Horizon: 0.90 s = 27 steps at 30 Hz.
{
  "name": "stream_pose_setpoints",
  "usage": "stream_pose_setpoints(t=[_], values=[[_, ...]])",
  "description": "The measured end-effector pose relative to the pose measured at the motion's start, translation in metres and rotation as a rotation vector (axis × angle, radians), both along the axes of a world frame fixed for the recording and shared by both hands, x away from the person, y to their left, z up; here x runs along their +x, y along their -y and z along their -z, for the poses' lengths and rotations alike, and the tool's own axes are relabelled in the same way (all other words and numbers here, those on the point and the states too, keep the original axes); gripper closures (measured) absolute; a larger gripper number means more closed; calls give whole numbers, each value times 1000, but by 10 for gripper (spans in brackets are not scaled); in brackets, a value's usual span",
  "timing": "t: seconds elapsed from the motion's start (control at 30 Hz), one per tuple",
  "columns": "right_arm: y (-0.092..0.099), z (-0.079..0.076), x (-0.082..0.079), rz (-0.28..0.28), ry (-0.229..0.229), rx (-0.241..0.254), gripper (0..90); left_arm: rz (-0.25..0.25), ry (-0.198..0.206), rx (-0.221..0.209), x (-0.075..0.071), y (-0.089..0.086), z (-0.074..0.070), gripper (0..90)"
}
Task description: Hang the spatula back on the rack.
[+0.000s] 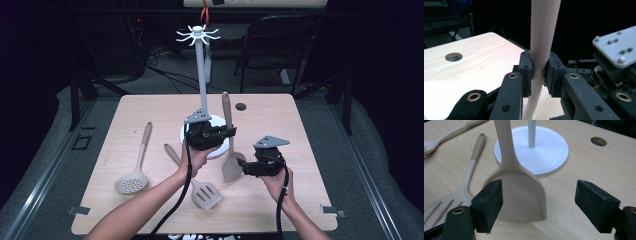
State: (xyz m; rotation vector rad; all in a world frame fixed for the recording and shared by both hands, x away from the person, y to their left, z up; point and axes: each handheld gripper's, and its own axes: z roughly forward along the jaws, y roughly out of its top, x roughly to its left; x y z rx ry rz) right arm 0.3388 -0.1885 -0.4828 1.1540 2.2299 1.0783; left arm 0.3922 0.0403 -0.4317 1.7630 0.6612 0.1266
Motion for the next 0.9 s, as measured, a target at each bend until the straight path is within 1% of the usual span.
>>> stream_pose_setpoints(t=[0.03,0.07,0.13,0.2,0.23,0.27,0.37,0.43,0.5,0.53,0.57,0.8,0.9], values=[[1,2,2,0,-8,4,172,-1,3,4,1,-1,-2,771],[2,3,2,-6,-19,-2,158,-4,8,8,3,-2,-3,771],[4,4,4,-12,-30,-4,148,-5,17,16,6,-4,-6,771],[5,5,4,-15,-30,-3,137,-9,15,9,9,-6,-8,770],[6,5,5,-21,-33,-7,129,-7,14,16,11,-6,-9,770],[6,5,5,-23,-37,-8,117,-9,15,15,12,-7,-9,770],[8,6,7,-25,-51,-26,88,-11,30,28,15,-9,-12,770],[9,8,7,-22,-64,-20,83,-10,36,37,17,-10,-14,770],[11,9,8,-18,-64,-21,78,-9,42,38,19,-12,-16,770],[12,9,9,-20,-70,-30,75,-10,44,40,20,-13,-18,770],[12,10,9,-17,-72,-26,70,-9,48,38,21,-14,-19,770],[12,11,10,-33,-76,-41,49,-11,40,32,29,-19,-29,770],[12,12,10,-37,-80,-34,45,-14,56,44,32,-20,-35,770]])
